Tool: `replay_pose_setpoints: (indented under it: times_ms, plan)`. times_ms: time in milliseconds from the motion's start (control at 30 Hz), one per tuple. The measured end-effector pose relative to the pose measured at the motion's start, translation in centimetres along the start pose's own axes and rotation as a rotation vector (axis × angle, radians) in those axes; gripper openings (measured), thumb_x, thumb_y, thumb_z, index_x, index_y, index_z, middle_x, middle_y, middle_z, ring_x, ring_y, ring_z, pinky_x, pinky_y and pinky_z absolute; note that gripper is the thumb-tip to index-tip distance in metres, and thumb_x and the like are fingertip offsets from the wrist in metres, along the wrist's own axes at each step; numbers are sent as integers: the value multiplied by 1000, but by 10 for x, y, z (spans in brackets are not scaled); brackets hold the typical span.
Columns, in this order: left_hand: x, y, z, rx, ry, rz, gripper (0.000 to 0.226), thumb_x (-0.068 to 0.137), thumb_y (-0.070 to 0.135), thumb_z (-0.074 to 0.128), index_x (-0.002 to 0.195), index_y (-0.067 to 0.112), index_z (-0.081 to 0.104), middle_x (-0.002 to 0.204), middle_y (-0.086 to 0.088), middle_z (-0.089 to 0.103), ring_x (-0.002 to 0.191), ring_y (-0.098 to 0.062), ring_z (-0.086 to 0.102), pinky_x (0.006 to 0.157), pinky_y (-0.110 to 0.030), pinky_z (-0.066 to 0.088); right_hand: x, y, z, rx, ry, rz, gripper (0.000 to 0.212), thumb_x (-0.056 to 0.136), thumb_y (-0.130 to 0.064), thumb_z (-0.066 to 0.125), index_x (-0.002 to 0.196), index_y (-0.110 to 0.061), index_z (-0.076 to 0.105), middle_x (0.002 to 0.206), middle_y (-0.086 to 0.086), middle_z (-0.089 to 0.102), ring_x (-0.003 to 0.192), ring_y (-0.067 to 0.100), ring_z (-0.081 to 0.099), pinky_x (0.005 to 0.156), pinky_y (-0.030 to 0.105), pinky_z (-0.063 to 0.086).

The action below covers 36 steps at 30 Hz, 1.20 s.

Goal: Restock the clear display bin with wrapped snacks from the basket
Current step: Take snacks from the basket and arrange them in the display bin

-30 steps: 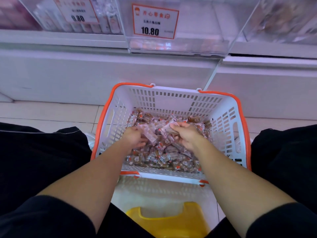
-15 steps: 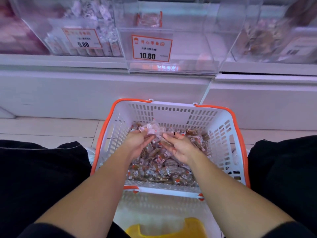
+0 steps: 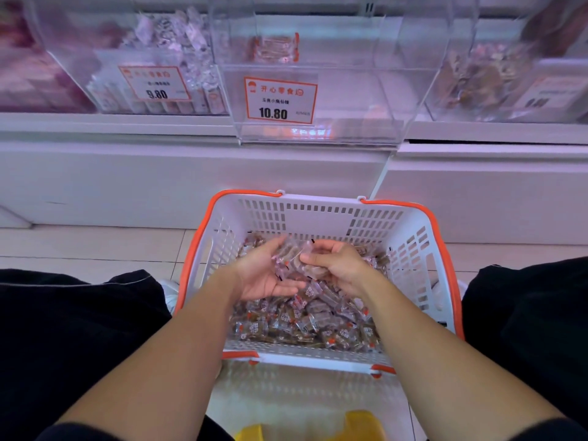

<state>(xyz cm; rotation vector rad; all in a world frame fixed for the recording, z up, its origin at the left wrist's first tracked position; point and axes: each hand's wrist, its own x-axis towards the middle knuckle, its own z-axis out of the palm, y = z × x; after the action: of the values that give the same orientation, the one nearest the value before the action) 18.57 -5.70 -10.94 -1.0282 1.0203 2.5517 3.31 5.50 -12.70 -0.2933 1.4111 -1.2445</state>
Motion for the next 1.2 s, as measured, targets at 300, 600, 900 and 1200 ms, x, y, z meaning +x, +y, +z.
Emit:
replay_pose_setpoints:
  times_ms: [300, 600, 900, 1200]
  plan:
    - [2, -3, 5, -74, 43, 82, 46, 91, 29, 62, 130, 6, 55, 105, -19, 67, 84, -24, 72, 67, -33, 60, 3, -8, 2, -363, 223, -270, 36, 94, -54, 52, 96, -25, 73, 71, -6, 74, 57, 5, 68, 49, 11, 47]
    - [2, 3, 15, -145, -203, 46, 44, 97, 35, 52, 131, 7, 57, 122, -23, 63, 114, -39, 62, 88, -40, 58, 1, -9, 27, -365, 436, -628, 23, 100, -30, 55, 90, -13, 67, 51, 1, 61, 37, 17, 59, 38, 23, 45]
    - [-10, 22, 11, 115, 120, 148, 57, 82, -4, 72, 133, -1, 45, 111, -24, 70, 96, -29, 72, 61, -25, 60, -11, -47, 30, -281, -58, -247, 66, 105, -51, 5, 135, -22, 56, 138, -6, 59, 120, 4, 54, 105, 28, 38]
    - [-35, 48, 24, 594, 258, 187, 61, 69, -17, 75, 118, 3, 45, 92, -14, 65, 67, -22, 72, 56, -27, 57, -43, -100, 24, -824, -278, -392, 70, 78, 9, 71, 138, -22, 53, 120, -1, 60, 110, 11, 59, 95, 31, 53]
